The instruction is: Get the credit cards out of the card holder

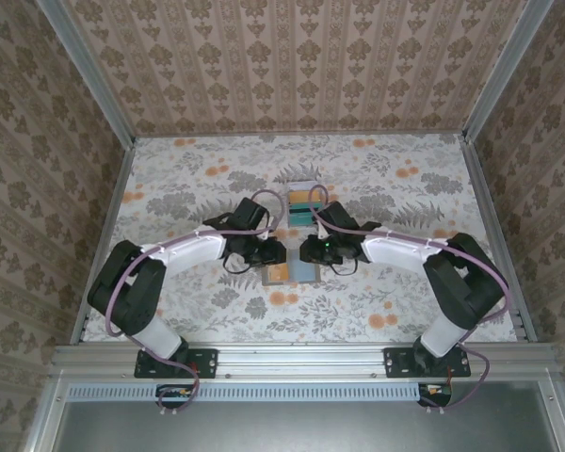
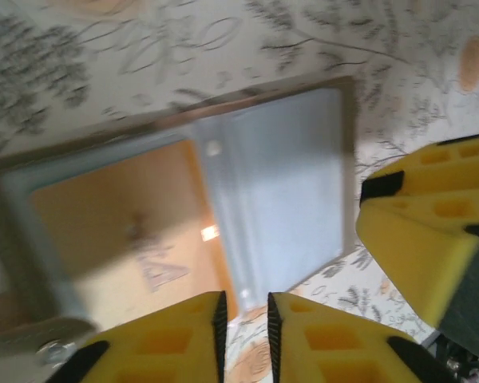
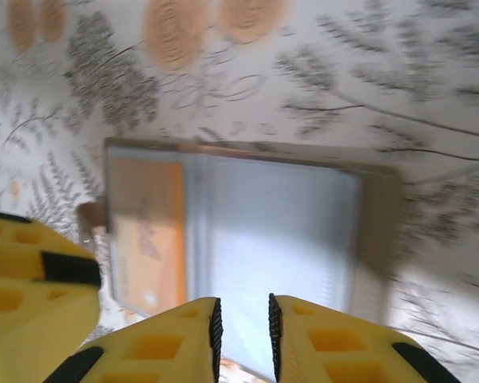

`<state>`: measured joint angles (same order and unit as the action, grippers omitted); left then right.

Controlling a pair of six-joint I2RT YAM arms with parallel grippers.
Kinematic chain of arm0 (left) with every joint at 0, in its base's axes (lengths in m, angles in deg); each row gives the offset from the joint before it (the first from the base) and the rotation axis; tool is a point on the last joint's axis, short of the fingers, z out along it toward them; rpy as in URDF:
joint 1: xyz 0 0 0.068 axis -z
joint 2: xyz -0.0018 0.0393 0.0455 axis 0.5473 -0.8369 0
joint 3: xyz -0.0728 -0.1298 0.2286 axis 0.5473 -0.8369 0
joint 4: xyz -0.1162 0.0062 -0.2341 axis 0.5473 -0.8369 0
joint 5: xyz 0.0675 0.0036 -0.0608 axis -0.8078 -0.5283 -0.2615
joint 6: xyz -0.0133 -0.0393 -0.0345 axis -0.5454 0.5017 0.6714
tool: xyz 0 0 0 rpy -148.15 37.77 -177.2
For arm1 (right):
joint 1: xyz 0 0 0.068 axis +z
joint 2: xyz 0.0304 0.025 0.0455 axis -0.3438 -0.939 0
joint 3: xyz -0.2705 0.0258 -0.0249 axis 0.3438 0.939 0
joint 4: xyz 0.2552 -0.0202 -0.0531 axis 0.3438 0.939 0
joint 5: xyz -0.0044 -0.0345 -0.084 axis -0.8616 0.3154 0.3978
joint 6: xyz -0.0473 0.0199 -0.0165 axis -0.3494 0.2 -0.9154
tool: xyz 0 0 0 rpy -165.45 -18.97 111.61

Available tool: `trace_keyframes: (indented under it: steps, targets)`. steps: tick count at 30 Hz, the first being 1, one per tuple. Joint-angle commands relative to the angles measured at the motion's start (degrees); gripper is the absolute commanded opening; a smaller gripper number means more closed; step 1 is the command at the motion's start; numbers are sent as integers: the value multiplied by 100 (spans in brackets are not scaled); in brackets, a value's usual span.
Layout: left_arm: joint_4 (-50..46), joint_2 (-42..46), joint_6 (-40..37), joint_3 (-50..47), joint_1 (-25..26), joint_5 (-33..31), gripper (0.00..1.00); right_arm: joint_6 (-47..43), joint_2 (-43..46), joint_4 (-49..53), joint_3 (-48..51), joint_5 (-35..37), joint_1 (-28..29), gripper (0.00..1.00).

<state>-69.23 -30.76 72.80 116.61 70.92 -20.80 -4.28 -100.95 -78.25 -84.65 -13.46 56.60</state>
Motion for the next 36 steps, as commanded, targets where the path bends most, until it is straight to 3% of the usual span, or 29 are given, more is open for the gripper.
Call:
trace_keyframes:
  steps: [1, 11, 33, 36]
  targets:
    - [-220, 112, -48, -263, -116, -188, 15, 56, -315, -31, -317, -327, 185, 25]
    - [-92, -92, -26, -403, -144, -176, 10, 170, -936, -40, -652, -572, 315, 20]
    - [-77, -291, 91, -663, -144, -271, 8, 249, -1249, -223, -660, -902, 332, 21]
    - [-79, -276, 93, -662, -139, -271, 8, 244, -1273, -212, -669, -920, 330, 16]
